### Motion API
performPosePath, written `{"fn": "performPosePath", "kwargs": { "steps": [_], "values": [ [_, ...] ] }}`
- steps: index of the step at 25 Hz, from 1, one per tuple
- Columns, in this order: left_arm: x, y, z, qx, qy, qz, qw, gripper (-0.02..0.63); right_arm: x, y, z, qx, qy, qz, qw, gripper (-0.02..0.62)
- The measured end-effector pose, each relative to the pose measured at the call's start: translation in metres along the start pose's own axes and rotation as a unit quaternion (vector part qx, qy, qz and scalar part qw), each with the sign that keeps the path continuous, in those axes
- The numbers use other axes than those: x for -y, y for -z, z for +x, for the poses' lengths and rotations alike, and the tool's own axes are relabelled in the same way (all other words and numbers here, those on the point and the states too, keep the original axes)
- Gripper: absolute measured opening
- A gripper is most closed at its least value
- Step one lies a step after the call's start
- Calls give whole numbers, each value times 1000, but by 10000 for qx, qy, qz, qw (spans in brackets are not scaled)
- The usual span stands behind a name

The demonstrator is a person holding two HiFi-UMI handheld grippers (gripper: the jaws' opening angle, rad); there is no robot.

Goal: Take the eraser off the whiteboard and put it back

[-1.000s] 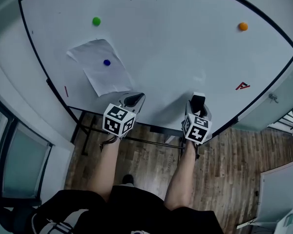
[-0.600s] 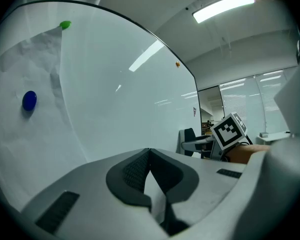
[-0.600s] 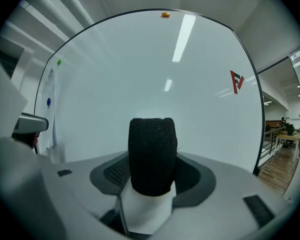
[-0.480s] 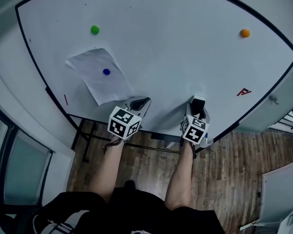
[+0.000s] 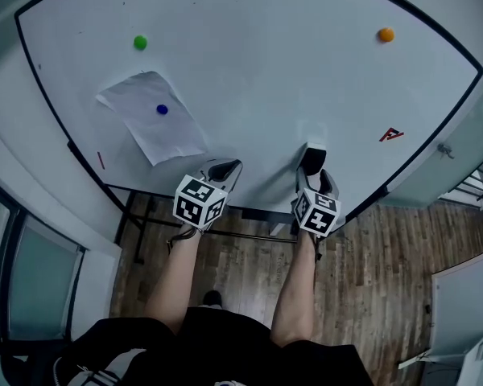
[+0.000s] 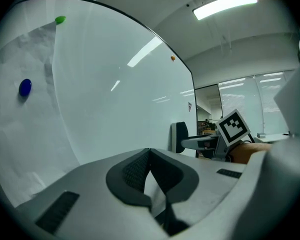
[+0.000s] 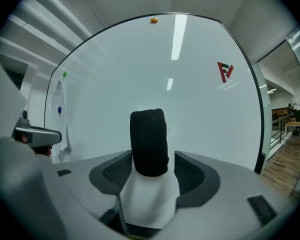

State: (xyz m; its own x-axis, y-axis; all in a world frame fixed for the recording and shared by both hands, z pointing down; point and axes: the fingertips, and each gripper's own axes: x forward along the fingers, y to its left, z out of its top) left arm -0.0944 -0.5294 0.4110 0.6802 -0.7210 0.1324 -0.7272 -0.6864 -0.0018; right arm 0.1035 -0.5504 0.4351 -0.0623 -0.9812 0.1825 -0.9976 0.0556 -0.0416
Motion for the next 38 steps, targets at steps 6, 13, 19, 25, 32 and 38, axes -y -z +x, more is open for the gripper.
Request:
{"fn": "performPosePath", "kwargs": {
  "steps": [6,13,19,25,32,38],
  "values": [
    [24,6,-11,-22,-85,-93,9999,20,10,21,-27,-158,-149,37,9998,258],
    [70,19,-23,-179,-7,-115,9998,20,23,38,-65,-262,-209,89,9994,258],
    [105,20,-36,-181,-21,-88,9998,20,29,47,-99,-294,-410,47,9987,258],
    [143,34,-48,-282,-66,-123,9995,21,41,56,-138,-330,-597,-11,9977,255],
    [190,50,-66,-405,-21,-205,9990,21,46,73,-187,-402,-685,-171,9967,213],
    [220,68,-84,-472,-19,-288,9985,21,54,90,-223,-452,-662,-217,9966,145]
  ]
}}
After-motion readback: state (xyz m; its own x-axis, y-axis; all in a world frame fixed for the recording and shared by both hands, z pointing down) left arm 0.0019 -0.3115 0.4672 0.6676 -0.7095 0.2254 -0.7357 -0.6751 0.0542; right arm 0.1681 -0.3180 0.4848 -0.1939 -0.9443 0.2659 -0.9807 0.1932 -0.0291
